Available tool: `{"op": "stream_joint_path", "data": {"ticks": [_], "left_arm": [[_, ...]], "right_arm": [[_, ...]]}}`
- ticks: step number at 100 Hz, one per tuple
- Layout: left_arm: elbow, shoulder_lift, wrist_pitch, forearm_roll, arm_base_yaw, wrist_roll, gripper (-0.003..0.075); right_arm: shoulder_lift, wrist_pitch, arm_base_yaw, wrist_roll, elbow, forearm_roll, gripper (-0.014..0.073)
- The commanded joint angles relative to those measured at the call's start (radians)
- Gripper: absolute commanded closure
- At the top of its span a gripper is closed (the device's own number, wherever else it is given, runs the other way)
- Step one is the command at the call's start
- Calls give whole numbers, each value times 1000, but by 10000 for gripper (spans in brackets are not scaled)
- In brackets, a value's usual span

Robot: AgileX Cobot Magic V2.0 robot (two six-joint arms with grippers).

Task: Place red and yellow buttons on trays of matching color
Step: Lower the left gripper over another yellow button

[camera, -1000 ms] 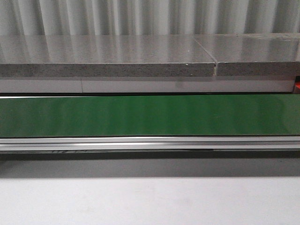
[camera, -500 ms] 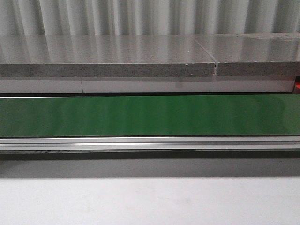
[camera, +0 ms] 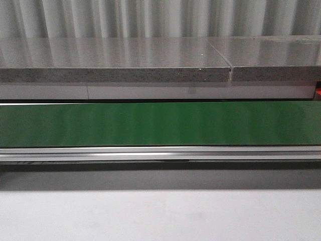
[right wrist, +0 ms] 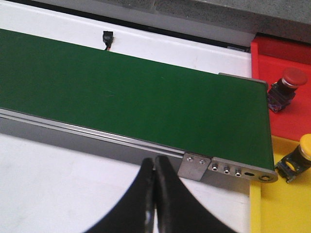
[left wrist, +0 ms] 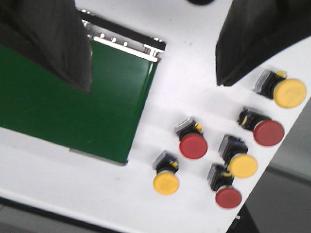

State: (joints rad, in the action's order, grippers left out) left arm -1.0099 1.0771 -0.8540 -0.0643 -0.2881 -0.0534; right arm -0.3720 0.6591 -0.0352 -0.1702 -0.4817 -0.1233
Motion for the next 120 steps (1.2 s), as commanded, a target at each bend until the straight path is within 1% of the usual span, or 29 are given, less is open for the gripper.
{"op": "stream_joint_path", "data": {"ticks": [1,19,31,51,69,88,105,120], "left_arm": [[-51,37,-15,-3,-49,-10,197],[-67,147,-88,-15,-167,-10,208],[-67,231,-142,-36,-226,-10,208],[-67,358,-168,-34,-274,-10,208],[-70,453,-164,-30,-311,-10,208],[-70,494,-98,-10,-366,-10,208],[-70,496,10,-7,-421,-10,208],[-70,496,95,-9,-436,-10,208]], "right_arm": [[-5,-62,-3,-12,-25,5,660],[-5,-62,-3,-12,-25,5,660],[-5,-62,-3,-12,-25,5,660],[-5,-62,-3,-12,-25,5,660],[-5,-62,-3,-12,-25,5,660],[-5,-62,-3,-12,-25,5,660],[-5,-62,-3,-12,-25,5,660],[-5,-62,-3,-12,-25,5,660]]}}
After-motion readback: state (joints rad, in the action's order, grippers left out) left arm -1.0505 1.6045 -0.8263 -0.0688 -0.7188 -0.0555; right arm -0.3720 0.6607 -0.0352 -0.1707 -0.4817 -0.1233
